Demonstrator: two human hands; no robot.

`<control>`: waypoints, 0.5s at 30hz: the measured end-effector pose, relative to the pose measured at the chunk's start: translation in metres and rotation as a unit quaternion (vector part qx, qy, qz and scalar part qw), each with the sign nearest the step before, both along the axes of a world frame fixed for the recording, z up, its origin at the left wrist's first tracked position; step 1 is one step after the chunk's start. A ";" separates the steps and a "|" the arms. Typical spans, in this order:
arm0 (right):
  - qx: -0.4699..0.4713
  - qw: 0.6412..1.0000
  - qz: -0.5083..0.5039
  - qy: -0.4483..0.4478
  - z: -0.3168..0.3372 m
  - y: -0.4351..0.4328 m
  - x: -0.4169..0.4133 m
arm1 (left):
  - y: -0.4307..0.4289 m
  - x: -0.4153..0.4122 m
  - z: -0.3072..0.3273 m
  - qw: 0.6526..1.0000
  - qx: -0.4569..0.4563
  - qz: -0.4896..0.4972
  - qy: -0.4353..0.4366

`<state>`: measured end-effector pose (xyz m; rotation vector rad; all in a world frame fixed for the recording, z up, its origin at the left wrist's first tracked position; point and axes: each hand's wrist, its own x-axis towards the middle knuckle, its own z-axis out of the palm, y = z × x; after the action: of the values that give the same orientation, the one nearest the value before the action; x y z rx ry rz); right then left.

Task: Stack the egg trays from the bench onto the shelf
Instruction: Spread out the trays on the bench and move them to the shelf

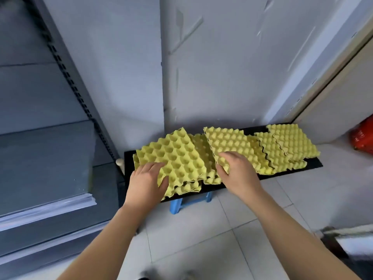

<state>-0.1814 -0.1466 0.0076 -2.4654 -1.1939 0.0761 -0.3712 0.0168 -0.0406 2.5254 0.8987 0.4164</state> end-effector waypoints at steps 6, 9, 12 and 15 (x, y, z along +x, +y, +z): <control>-0.064 0.996 -0.011 0.060 -0.076 0.022 0.040 | 0.024 0.021 -0.076 0.983 -0.141 0.072 0.092; -0.093 0.992 -0.008 0.087 -0.115 0.042 0.053 | 0.039 0.031 -0.114 0.963 -0.219 0.101 0.121; -0.124 0.987 0.001 0.106 -0.151 0.063 0.064 | 0.052 0.039 -0.149 0.946 -0.264 0.119 0.146; -0.148 0.981 0.002 0.128 -0.185 0.082 0.072 | 0.063 0.045 -0.183 0.929 -0.292 0.152 0.166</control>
<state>-0.1090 -0.0649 -0.1777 -2.6013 -1.1426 0.5935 -0.3263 0.0799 -0.2233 1.9311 1.3190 -0.1872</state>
